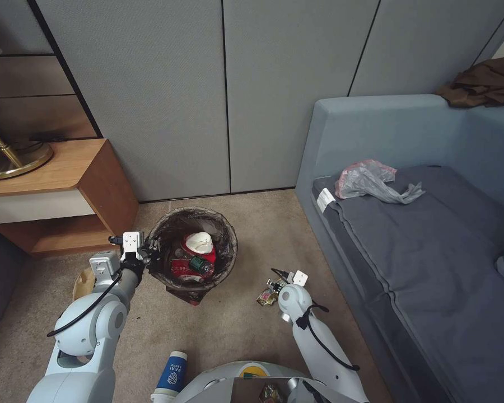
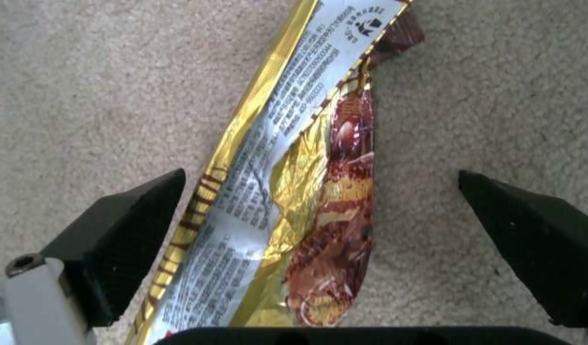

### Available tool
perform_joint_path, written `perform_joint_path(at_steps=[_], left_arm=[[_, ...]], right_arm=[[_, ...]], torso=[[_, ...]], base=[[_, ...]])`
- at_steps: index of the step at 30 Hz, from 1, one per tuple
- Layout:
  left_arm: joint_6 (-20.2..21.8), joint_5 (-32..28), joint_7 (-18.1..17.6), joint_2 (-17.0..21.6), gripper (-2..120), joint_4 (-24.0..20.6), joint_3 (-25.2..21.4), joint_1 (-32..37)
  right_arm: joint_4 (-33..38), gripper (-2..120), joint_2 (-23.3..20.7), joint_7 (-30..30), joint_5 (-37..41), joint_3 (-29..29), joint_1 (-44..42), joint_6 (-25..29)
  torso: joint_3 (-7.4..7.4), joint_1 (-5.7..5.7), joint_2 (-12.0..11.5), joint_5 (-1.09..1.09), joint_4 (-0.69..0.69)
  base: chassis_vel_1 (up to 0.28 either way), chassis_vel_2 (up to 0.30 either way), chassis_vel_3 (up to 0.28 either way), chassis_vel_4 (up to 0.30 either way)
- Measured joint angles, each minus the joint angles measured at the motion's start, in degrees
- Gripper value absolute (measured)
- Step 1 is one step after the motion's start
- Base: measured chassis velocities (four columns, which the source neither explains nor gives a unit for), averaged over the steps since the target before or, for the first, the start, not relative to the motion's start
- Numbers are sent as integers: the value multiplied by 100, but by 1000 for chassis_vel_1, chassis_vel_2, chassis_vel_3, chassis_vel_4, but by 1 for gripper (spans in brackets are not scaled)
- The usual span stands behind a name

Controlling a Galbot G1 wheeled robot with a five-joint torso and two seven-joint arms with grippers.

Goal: Pick up the trash bin, then pick up the garbage from the floor and place it into the trash bin.

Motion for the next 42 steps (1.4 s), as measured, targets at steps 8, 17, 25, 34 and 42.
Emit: perform_joint_path(at_steps=[8,17,25,34,42], left_arm=[[-4,1,6,-7,6,9,-3,-9],[-12,6,11,-10,6,38,1,-28],[-22,17,16,-14,6,64,0,-33],[-24,22,18,-14,6,83,0,-44],[-26,22,23,-12,6,97,4,-53]], right_arm=[[-139,100,28,-49,-99,14,60,6],[-143,97,1,-75,-130,39,26,-69],[-119,80,3,-47,-133,23,17,-126],[-88,72,-1,-30,-133,12,11,-141],[-76,54,-18,-21,-135,11,7,-154]], torso=[[-1,0,1,-2,-1],[-1,0,1,0,0],[-1,-1,2,-3,-3],[0,-1,1,-2,-1],[0,-1,1,-1,-1]], base=[[0,0,0,0],[0,0,0,0],[0,0,0,0],[0,0,0,0],[0,0,0,0]])
